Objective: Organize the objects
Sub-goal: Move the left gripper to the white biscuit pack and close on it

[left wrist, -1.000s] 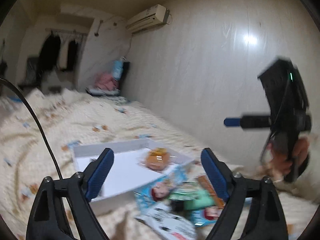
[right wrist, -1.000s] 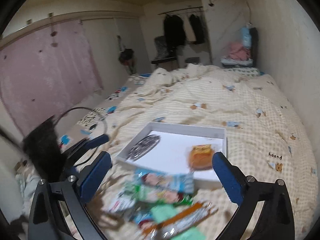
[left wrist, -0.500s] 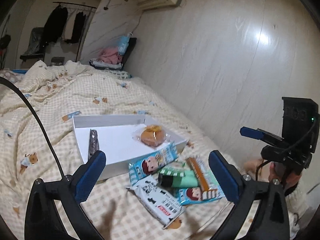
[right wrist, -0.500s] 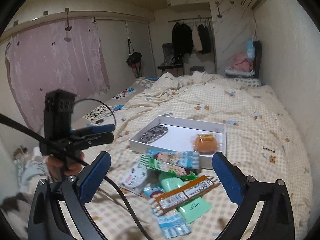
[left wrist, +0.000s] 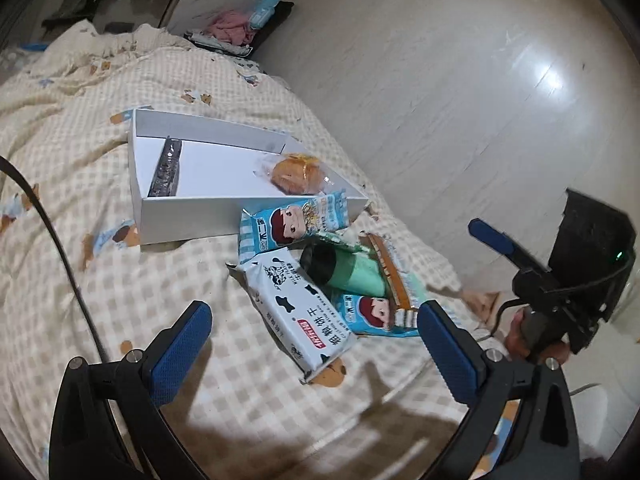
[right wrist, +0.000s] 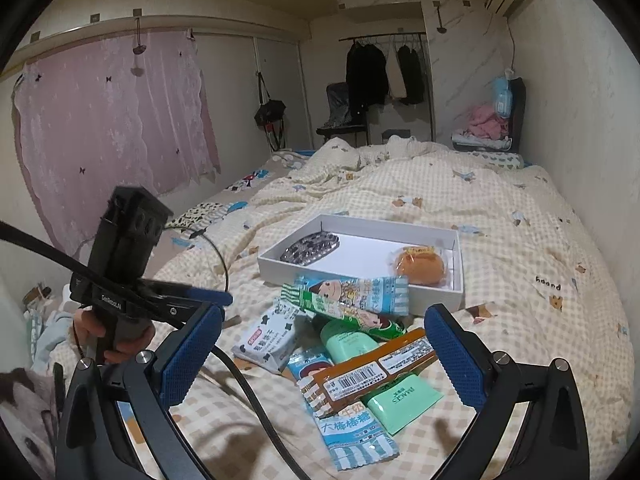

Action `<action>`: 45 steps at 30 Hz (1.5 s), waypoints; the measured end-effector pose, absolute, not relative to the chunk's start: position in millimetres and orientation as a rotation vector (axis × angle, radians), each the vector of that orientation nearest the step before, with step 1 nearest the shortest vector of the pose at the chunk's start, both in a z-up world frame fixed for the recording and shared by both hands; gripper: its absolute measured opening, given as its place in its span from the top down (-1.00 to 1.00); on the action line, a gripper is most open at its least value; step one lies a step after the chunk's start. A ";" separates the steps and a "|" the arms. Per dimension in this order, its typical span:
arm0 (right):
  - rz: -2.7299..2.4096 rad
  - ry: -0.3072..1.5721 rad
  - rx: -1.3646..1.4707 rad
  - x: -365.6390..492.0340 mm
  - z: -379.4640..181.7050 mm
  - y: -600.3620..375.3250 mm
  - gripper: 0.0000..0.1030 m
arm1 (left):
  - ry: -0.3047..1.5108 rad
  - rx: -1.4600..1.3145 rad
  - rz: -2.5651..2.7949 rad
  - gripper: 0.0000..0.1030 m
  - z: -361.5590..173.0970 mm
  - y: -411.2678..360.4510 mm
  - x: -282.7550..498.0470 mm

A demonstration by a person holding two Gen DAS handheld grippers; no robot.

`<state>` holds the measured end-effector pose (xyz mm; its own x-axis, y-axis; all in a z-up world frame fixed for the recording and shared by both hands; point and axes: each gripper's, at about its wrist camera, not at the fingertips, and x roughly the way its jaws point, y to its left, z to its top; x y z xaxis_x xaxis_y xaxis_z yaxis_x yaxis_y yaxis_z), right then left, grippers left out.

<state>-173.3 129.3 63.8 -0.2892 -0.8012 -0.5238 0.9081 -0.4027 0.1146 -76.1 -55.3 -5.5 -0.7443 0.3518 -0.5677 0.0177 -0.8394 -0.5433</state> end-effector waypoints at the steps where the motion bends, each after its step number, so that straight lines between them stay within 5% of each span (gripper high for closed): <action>1: -1.898 0.250 0.624 -174.3 62.7 128.8 -0.98 | -0.798 -1.042 2.626 -0.99 -8.7 -54.1 -79.2; 9: -1.897 0.226 0.662 -182.4 58.3 131.3 -0.98 | -0.876 -1.006 2.453 -0.97 -23.2 -60.6 -93.7; 15: -1.892 0.217 0.688 -186.0 54.9 131.2 -0.98 | -0.818 -1.033 2.445 -0.62 -24.0 -49.5 -98.3; 28: -1.884 0.231 0.711 -185.0 52.5 127.9 -0.98 | -0.792 -1.168 2.444 -0.61 -40.7 -42.6 -116.8; 31: -1.881 0.230 0.714 -185.7 52.4 127.6 -0.98 | -0.764 -1.179 2.490 -0.26 -41.7 -42.8 -116.1; 36: -1.873 0.211 0.730 -188.7 50.1 128.9 -0.98 | -0.763 -1.162 2.487 -0.05 -37.6 -48.7 -112.1; 38: -1.868 0.201 0.738 -190.7 49.2 129.8 -0.98 | -0.763 -1.148 2.500 0.19 -30.7 -53.9 -100.6; 45: -1.863 0.184 0.747 -193.8 48.9 131.6 -0.98 | -0.761 -1.117 2.541 0.33 -18.8 -75.8 -87.1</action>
